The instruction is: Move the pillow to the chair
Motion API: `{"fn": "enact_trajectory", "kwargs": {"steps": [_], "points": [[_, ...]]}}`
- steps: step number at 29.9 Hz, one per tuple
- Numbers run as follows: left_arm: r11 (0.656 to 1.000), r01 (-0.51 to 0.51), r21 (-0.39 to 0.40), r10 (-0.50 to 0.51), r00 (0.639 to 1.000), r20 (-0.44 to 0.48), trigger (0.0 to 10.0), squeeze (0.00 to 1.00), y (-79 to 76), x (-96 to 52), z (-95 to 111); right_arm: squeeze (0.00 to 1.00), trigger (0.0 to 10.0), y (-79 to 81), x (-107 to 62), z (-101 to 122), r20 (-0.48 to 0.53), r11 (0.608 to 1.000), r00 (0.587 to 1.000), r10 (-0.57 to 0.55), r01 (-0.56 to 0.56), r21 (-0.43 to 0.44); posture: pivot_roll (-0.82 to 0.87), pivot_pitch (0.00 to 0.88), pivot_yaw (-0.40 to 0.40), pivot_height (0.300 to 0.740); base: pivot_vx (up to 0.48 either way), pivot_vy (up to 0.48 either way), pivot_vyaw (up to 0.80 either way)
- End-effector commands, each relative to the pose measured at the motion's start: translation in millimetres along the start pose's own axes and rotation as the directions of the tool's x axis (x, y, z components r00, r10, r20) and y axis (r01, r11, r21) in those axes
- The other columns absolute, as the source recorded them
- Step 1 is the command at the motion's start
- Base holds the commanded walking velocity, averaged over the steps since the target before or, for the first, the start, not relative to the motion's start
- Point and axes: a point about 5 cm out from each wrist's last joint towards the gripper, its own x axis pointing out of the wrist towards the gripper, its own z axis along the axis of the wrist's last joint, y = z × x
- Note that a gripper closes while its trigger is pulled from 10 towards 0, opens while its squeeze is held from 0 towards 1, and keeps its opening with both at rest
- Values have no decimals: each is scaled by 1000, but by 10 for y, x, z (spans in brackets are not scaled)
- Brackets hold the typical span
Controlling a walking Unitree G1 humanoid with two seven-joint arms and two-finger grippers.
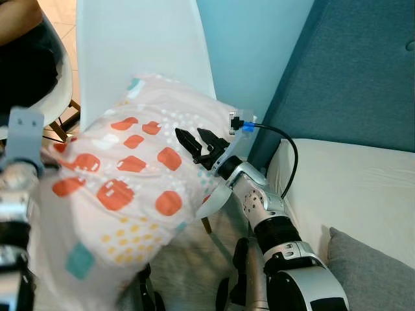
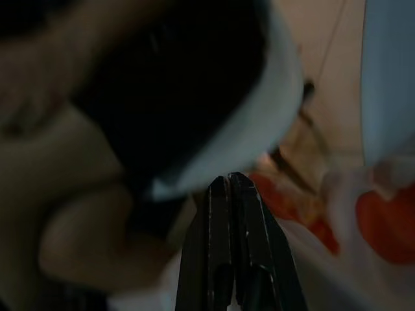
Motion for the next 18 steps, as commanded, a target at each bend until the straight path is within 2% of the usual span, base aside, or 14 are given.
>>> {"fn": "enact_trajectory", "kwargs": {"steps": [1,3,4,6,8,10,12,13,15,16,17,18], "points": [[997,12,77,-14,999,28,0,0,24,48,59,0,10000,-16,2,-10,5,1000,1000,-14,14,4,44,243,-58,563,0,0,0],[993,-15,119,6,997,75,0,0,95,123,221,0,10000,-14,12,-9,9,1000,1000,-17,17,6,45,242,-59,563,0,0,0],[993,-15,119,6,997,75,0,0,95,123,221,0,10000,-14,12,-9,9,1000,1000,-17,17,6,45,242,-59,563,0,0,0],[987,-42,157,23,993,116,0,0,158,177,354,0,10000,-15,16,-9,10,1000,1000,-18,18,7,46,241,-60,563,0,0,0],[984,-51,169,26,988,150,0,0,191,220,481,0,10000,-22,15,-8,12,1000,1000,-20,20,8,48,240,-59,563,0,0,0],[984,-51,171,24,987,158,0,0,196,232,511,0,10000,-25,14,-8,12,1000,1000,-21,21,8,48,240,-59,563,0,0,0],[987,-14,163,-12,987,162,0,0,94,235,508,0,10000,-38,2,-25,9,1000,1000,-27,27,7,47,239,-56,563,0,0,0],[987,-14,163,-12,987,162,0,0,94,235,508,0,10000,-38,2,-25,9,1000,1000,-27,27,7,47,239,-56,563,0,0,0],[990,33,140,-54,987,149,0,0,-51,216,437,0,10000,-45,-11,-43,6,999,999,-32,32,6,45,239,-56,563,0,0,0],[990,49,132,-66,990,125,8118,0,-112,205,363,0,10000,-47,-15,-50,5,999,999,-35,35,4,41,242,-55,563,0,0,0],[990,49,132,-66,990,125,8118,0,-112,205,363,0,10000,-47,-15,-50,5,999,999,-35,35,4,41,242,-55,563,0,0,0],[992,68,110,-79,992,101,10000,0,-171,187,280,0,10000,-49,-19,-54,5,999,999,-36,36,3,39,243,-56,563,0,0,0]]}}
